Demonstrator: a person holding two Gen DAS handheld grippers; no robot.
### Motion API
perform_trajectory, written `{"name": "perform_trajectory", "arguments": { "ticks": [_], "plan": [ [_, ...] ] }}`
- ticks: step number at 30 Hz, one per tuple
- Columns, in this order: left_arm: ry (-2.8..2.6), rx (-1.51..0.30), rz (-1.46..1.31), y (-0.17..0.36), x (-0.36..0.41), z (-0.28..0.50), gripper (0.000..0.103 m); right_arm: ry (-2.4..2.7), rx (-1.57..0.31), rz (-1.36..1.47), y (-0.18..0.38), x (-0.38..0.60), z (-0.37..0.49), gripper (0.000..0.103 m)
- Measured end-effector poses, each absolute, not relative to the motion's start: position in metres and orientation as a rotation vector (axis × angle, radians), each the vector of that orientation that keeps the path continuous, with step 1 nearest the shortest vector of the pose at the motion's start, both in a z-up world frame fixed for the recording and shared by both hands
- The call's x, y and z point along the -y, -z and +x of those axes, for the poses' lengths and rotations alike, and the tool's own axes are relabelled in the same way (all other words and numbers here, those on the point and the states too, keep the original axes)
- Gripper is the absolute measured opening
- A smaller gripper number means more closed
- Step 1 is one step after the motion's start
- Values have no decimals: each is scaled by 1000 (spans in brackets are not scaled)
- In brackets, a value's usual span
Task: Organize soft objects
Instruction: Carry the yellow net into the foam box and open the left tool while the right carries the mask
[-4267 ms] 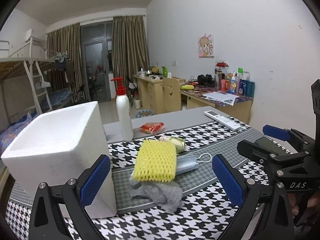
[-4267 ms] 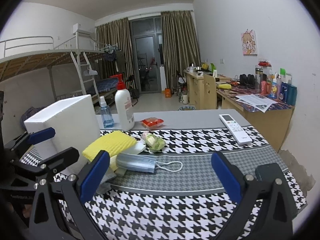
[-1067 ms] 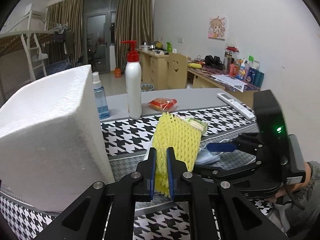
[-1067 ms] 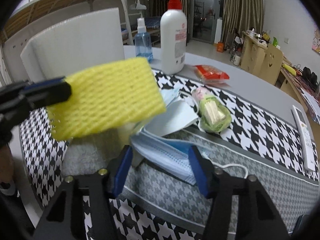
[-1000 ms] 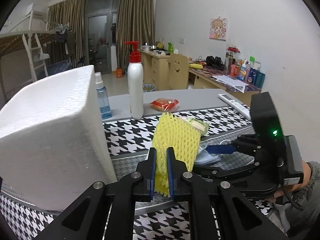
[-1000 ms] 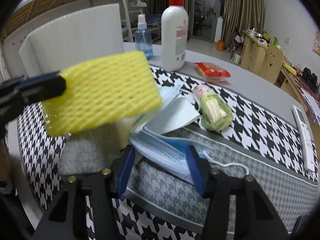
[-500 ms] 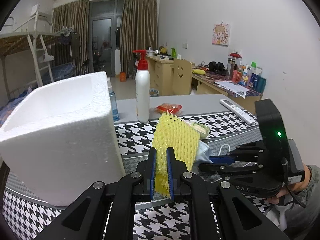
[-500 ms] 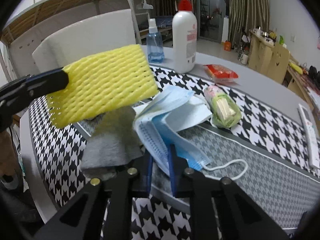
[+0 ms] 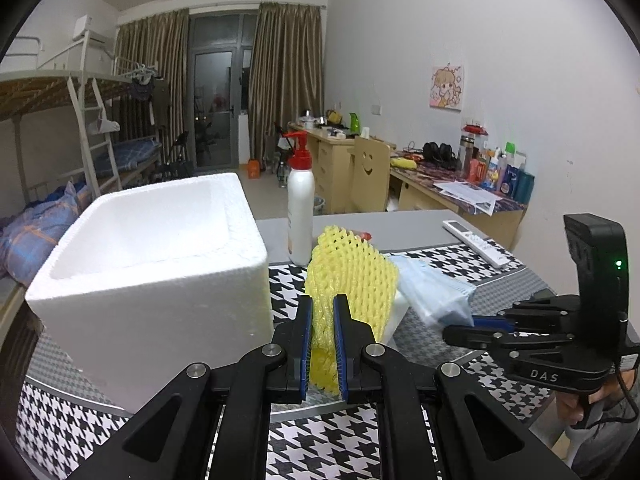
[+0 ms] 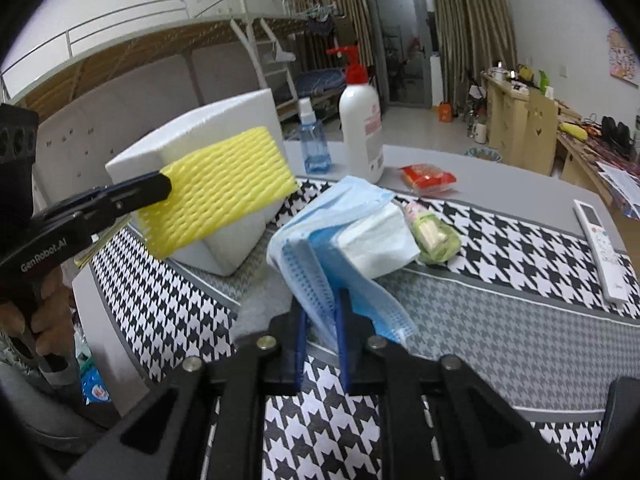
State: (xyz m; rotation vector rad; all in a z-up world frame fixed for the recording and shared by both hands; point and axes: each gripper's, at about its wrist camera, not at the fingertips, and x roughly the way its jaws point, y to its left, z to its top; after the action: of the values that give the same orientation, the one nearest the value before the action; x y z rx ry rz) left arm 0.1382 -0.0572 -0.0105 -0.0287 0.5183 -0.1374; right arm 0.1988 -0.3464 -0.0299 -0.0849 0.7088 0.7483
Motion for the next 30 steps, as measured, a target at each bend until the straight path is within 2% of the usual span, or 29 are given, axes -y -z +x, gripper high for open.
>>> {"name": "perform_trajectory", "arguments": {
  "ticks": [30],
  "plan": [
    [142, -350, -12, -37, 33, 111, 11, -699, -489, -11, -37, 342, 164, 17]
  ]
}}
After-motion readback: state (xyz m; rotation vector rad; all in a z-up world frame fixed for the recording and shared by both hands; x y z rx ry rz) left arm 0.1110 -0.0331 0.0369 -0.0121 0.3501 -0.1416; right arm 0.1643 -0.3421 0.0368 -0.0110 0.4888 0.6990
